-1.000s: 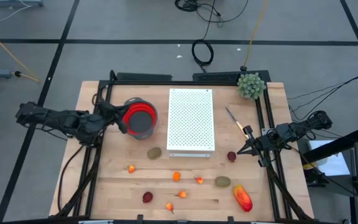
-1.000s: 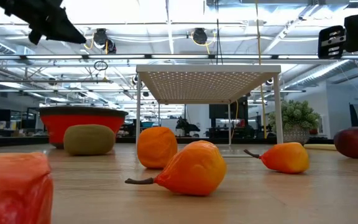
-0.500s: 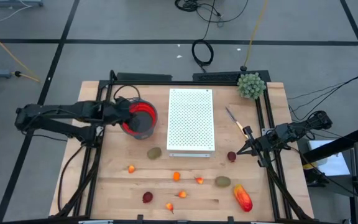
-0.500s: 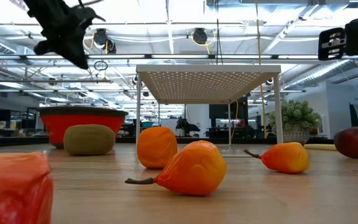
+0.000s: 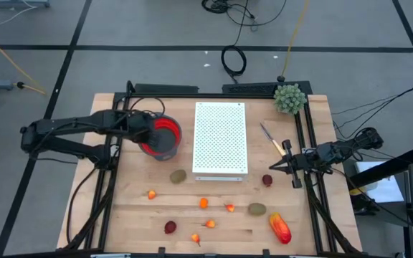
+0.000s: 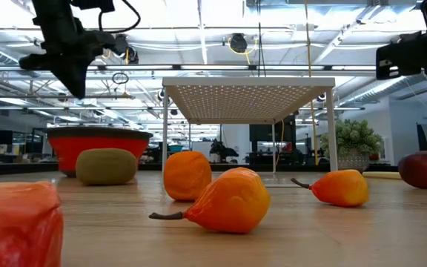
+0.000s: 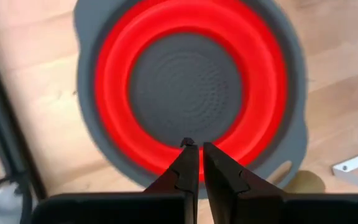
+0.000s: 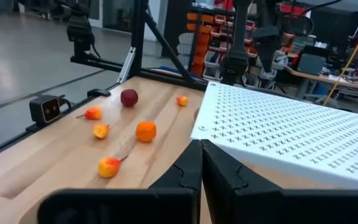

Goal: Pick & Place Fruit
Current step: Put the red strainer bowl on the shelf

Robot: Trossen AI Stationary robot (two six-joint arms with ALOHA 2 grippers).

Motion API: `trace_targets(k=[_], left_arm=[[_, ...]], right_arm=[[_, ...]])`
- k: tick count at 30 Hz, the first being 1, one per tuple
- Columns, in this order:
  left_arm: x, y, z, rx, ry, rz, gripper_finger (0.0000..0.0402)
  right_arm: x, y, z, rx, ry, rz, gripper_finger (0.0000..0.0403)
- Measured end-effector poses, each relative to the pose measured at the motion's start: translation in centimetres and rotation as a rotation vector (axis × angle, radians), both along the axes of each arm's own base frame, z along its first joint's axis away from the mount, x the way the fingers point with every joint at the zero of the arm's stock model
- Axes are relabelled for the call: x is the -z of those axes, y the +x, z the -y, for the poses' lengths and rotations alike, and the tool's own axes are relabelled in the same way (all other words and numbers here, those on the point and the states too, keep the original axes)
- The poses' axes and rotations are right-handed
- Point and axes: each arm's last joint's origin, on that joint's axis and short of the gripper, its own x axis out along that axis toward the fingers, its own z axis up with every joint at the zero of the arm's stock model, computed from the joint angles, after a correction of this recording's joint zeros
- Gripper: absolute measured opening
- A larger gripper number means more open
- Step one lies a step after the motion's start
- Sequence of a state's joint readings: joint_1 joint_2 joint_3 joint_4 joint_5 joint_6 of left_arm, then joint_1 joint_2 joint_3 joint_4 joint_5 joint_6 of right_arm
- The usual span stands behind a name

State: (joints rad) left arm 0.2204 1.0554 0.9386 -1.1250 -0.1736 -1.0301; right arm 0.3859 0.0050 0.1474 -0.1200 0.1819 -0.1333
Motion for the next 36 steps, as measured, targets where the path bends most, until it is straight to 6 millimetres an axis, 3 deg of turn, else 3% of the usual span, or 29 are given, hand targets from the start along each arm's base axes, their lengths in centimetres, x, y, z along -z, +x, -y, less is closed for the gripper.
trace_targets(k=[9, 21, 28, 32, 36], left_arm=[[0.1, -0.3, -0.1, -0.020, -0.110, -0.006, 0.0021], [0.1, -0.5, -0.3, -0.038, -0.030, -0.036, 0.0021], [0.3, -1.6, -0.3, -0.080, 0.023, -0.163, 0.0023], [0.4, -1.8, -0.3, -0.086, 0.037, -0.185, 0.0044], [0.3, -1.8, -0.4, -0.095, 0.059, -0.190, 0.0096]], right_arm=[[0.2, 0.0, 0.0, -0.002, -0.008, -0.016, 0.0000], [0.2, 0.0, 0.0, -0.002, 0.007, -0.023, 0.0000], [0.2, 0.0, 0.0, -0.002, 0.007, -0.023, 0.0000], [0.2, 0.0, 0.0, -0.002, 0.007, -0.023, 0.0000], [0.2, 0.0, 0.0, -0.002, 0.006, -0.023, 0.0000]])
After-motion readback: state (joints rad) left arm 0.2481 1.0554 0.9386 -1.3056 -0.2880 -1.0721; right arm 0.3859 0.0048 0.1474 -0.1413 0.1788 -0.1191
